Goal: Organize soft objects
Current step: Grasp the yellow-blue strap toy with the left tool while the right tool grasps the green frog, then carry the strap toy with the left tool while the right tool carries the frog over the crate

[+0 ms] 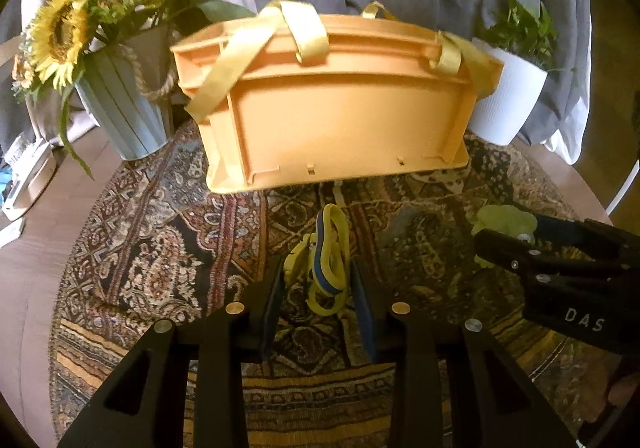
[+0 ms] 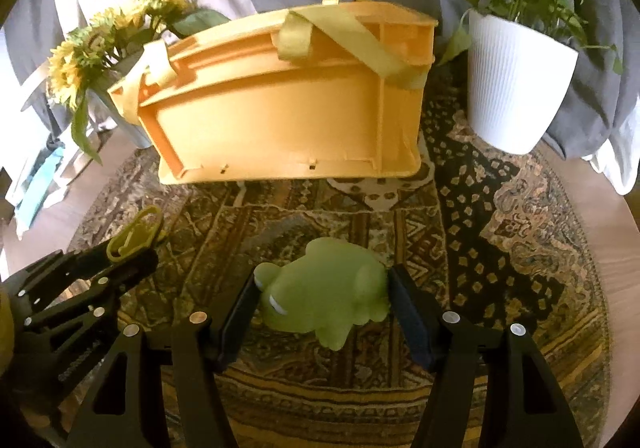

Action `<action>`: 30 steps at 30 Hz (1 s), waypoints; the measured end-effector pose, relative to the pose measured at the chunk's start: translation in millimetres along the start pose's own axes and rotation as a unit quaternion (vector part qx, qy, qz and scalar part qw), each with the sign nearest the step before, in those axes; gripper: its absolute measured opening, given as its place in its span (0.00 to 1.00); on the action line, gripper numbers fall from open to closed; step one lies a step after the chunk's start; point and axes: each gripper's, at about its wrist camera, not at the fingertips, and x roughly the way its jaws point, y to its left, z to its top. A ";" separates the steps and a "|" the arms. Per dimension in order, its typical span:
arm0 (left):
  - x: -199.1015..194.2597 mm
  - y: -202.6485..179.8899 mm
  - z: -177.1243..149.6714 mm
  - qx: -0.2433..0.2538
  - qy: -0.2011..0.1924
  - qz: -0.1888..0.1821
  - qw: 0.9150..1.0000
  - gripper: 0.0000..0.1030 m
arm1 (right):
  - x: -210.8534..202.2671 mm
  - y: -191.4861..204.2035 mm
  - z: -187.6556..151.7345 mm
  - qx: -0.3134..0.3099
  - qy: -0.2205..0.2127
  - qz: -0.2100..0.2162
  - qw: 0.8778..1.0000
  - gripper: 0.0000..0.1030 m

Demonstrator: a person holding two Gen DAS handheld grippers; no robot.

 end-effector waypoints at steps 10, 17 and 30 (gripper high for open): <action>-30.2 1.9 10.2 -0.015 -0.032 -0.005 0.999 0.32 | -28.7 5.2 9.6 -0.001 -0.030 0.006 1.000 0.64; -56.8 2.8 22.9 -0.017 -0.063 -0.001 0.998 0.32 | -59.0 12.8 22.4 -0.012 -0.071 0.000 0.997 0.64; -103.0 5.8 53.3 -0.009 -0.135 0.002 0.991 0.31 | -103.6 22.4 51.3 -0.016 -0.137 0.005 0.990 0.64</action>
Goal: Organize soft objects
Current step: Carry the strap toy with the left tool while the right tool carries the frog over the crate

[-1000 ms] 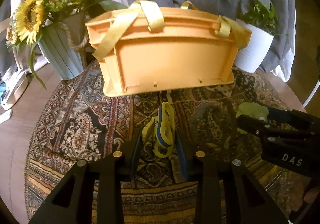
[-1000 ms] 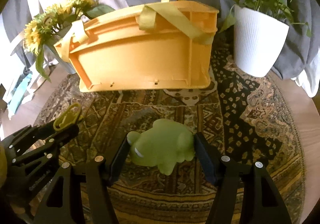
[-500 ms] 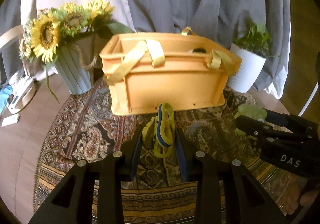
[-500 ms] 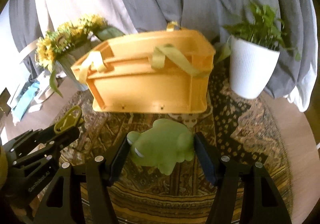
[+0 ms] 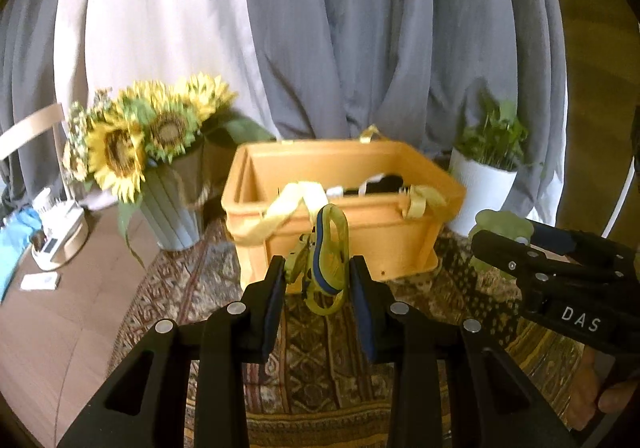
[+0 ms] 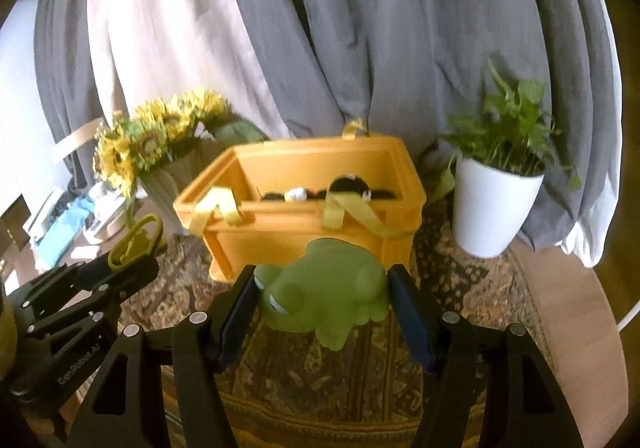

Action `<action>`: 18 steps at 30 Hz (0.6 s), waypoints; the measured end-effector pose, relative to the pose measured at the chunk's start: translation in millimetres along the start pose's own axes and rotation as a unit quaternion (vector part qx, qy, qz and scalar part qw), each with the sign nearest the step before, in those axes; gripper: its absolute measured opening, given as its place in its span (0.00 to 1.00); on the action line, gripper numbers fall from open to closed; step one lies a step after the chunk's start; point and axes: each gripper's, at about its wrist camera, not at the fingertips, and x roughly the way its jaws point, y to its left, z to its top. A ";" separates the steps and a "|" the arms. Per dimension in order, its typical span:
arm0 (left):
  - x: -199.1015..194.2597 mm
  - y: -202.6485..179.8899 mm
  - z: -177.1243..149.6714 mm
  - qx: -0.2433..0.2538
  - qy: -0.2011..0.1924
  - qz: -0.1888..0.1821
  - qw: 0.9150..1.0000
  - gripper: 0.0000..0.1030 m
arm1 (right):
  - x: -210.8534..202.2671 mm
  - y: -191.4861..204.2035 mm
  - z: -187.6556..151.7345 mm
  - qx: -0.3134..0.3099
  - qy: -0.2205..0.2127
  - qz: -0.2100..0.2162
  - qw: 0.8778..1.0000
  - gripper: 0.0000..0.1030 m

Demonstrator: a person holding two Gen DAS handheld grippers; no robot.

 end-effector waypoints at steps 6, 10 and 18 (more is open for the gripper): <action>-12.2 1.3 19.6 0.004 -0.035 0.006 0.999 0.30 | -10.7 3.4 20.1 -0.003 -0.031 0.000 1.000 0.64; -15.4 4.0 32.4 0.007 -0.053 0.010 0.999 0.30 | -14.0 5.8 32.8 -0.003 -0.049 0.001 0.999 0.64; -16.9 6.3 58.0 0.016 -0.083 0.011 0.996 0.30 | -12.9 9.6 58.8 -0.008 -0.079 0.000 0.997 0.64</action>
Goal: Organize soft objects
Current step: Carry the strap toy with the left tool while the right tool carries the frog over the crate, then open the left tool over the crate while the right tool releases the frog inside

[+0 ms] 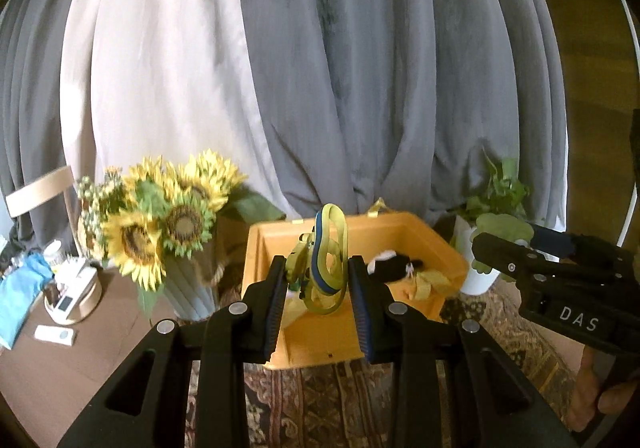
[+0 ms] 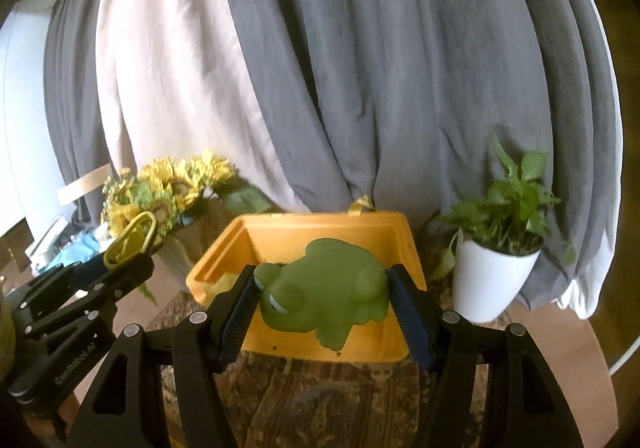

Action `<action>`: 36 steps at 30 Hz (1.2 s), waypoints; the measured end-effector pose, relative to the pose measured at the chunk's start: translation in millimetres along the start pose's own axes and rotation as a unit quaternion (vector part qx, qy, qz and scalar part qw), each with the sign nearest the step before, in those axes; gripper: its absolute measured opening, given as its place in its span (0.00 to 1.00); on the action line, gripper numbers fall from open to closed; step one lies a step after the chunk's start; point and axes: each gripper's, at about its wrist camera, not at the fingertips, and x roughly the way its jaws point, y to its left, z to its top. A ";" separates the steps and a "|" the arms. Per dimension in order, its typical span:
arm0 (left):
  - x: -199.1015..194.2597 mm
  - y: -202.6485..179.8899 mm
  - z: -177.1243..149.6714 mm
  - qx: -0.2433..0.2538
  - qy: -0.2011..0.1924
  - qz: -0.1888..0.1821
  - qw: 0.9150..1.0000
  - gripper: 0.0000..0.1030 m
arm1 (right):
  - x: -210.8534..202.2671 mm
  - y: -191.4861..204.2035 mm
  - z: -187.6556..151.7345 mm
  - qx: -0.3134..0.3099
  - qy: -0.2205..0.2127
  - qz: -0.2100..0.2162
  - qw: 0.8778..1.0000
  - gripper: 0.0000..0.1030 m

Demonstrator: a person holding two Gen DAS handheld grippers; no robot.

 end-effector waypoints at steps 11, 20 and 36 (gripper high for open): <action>21.3 3.4 29.6 0.012 -0.027 -0.001 1.000 0.30 | 19.4 -0.3 31.4 -0.009 -0.028 -0.005 1.000 0.64; 63.6 9.0 41.7 0.011 -0.020 -0.005 1.000 0.30 | 59.0 -7.3 49.3 -0.018 -0.021 -0.009 1.000 0.64; 166.4 8.4 27.8 0.018 0.067 0.002 0.998 0.30 | 171.1 -37.9 45.8 -0.018 0.074 -0.006 0.997 0.64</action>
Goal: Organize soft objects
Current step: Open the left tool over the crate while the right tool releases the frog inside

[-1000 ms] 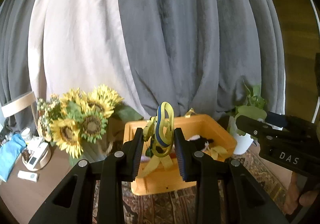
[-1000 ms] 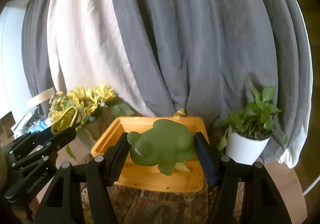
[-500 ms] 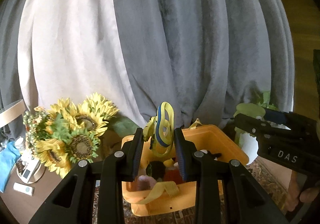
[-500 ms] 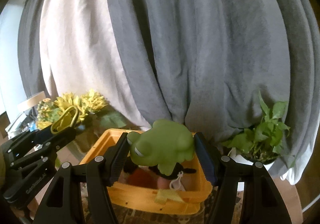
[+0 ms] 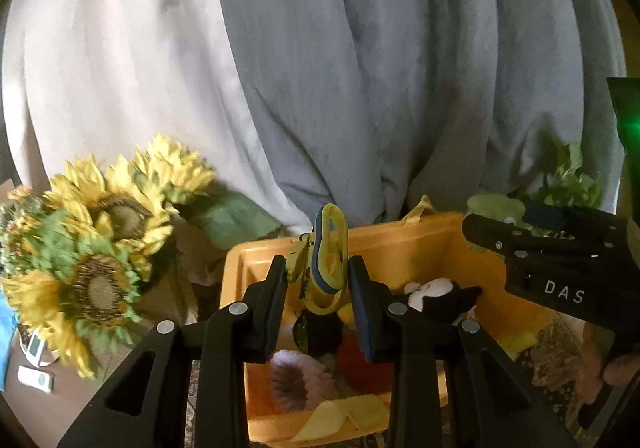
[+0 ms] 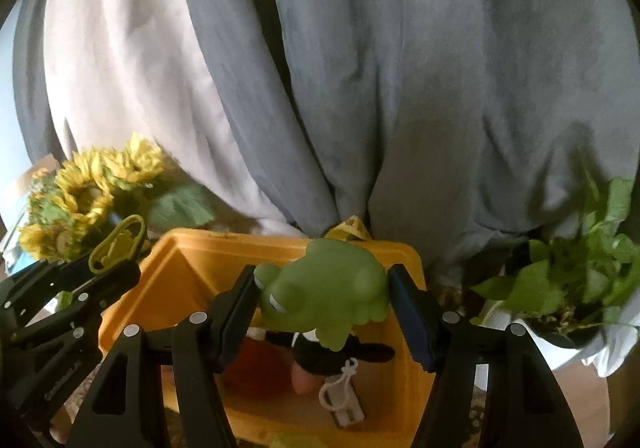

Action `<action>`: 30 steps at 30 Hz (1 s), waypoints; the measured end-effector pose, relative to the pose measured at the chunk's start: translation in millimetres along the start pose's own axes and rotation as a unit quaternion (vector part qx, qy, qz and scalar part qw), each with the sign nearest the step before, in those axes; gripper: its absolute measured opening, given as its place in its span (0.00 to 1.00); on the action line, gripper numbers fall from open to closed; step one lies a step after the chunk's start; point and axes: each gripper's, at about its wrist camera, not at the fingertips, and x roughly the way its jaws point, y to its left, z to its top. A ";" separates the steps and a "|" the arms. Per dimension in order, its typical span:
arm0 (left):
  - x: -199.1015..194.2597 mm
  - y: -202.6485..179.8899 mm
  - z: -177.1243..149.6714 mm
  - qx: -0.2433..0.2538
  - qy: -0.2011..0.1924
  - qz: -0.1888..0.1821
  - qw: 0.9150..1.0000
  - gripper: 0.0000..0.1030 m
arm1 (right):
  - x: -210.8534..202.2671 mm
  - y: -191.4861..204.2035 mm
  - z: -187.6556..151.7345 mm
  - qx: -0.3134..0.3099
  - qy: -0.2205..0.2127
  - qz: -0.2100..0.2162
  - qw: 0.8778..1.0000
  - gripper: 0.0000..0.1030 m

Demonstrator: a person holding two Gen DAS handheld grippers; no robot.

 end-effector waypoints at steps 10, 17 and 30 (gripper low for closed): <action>45.7 -3.5 -5.9 0.003 0.059 -0.013 0.998 0.30 | 54.3 -16.1 -4.8 0.050 0.072 0.023 0.996 0.64; 65.6 -4.3 -13.5 0.003 0.100 -0.022 0.995 0.33 | 69.8 -18.1 -13.6 0.052 0.101 0.015 0.993 0.64; 49.9 -1.8 -15.1 -0.016 0.107 -0.029 0.994 0.63 | 53.3 -15.8 -14.7 0.056 0.113 0.007 0.992 0.74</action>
